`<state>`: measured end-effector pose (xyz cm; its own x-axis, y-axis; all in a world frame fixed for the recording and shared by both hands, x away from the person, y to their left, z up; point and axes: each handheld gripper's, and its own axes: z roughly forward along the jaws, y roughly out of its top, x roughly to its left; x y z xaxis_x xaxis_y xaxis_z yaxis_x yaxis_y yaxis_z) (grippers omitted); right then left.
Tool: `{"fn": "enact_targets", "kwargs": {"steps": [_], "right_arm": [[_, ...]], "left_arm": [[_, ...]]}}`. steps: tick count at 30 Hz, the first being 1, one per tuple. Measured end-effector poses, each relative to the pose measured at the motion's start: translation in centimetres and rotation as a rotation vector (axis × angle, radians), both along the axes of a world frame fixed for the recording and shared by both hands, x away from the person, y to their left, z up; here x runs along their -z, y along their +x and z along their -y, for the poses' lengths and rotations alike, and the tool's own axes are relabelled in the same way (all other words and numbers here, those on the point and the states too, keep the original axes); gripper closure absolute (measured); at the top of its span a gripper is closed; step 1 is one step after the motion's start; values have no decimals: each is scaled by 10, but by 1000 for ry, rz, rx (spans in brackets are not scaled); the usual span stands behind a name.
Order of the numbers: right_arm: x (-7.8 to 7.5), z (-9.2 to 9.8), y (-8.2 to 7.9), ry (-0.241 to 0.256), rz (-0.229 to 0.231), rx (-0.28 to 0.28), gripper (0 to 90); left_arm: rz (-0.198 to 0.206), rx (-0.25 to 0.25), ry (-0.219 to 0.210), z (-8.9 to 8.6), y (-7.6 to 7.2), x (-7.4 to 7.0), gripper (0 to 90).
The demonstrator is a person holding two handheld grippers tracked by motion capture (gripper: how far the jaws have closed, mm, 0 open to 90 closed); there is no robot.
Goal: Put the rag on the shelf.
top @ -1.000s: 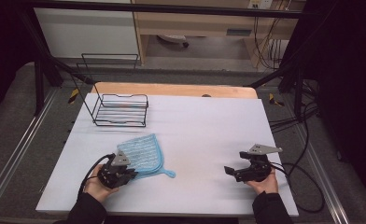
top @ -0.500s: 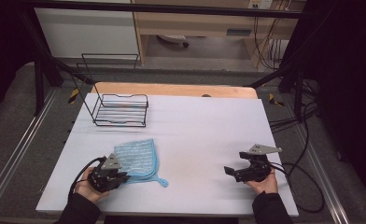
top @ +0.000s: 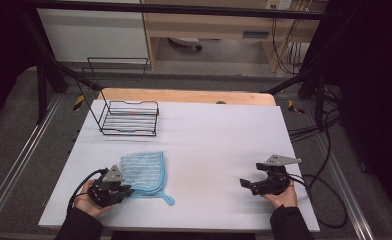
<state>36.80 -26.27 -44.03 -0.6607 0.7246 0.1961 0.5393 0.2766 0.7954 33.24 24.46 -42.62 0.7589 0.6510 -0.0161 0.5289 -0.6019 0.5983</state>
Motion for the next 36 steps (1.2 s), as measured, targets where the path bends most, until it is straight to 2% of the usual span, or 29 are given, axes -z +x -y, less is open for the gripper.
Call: {"fn": "enact_targets", "kwargs": {"steps": [3,5,7,8,9,10,11,12,14,15,16,17,18,19,20,23,26,28,34,35,36], "right_arm": [[0,0,0,0,-1,1,22],[0,0,0,-1,1,1,22],[0,0,0,-2,-1,0,22],[0,0,1,-3,0,0,22],[0,0,1,-4,0,0,22],[0,0,0,-4,0,0,22],[0,0,0,-3,1,1,22],[0,0,0,-2,1,1,22],[0,0,0,-3,0,1,22],[0,0,0,-3,0,1,22],[0,0,0,-4,0,1,22],[0,0,0,-4,0,0,22],[0,0,0,-5,0,-1,22],[0,0,0,-6,0,-2,22],[0,0,0,-6,0,-2,22],[1,0,0,-7,-1,-2,23],[1,-1,0,-9,-6,-2,23],[1,-1,0,-7,-4,-1,23],[1,-1,0,-6,-3,-1,23],[1,-1,0,-6,-4,-1,23],[1,-1,0,-6,-2,-2,23]], "left_arm": [[-3,-9,-12,-1,-1,-4,724],[19,-60,-68,-6,-2,-13,643],[31,-113,-98,-13,-1,-16,578],[31,-113,-98,-13,-1,-16,551],[31,-143,-110,-17,0,-17,530],[16,-195,-126,-23,3,-15,509],[-1,-223,-133,-25,4,-13,495],[-1,-223,-133,-25,4,-13,487],[-28,-254,-144,-28,6,-8,479],[-57,-262,-147,-28,6,-3,477],[-57,-262,-147,-28,6,-3,477],[-69,-267,-145,-27,6,-1,481],[-98,-276,-143,-26,6,4,493],[-98,-276,-143,-26,6,4,513],[-130,-281,-160,-27,7,7,539],[-165,-291,-179,-28,7,8,649],[-169,-293,-178,-27,7,8,771],[-165,-300,-169,-27,6,6,817],[-156,-288,-145,-30,5,3,838],[-142,-278,-121,-32,5,2,837],[-142,-278,-121,-32,5,2,836]]}}
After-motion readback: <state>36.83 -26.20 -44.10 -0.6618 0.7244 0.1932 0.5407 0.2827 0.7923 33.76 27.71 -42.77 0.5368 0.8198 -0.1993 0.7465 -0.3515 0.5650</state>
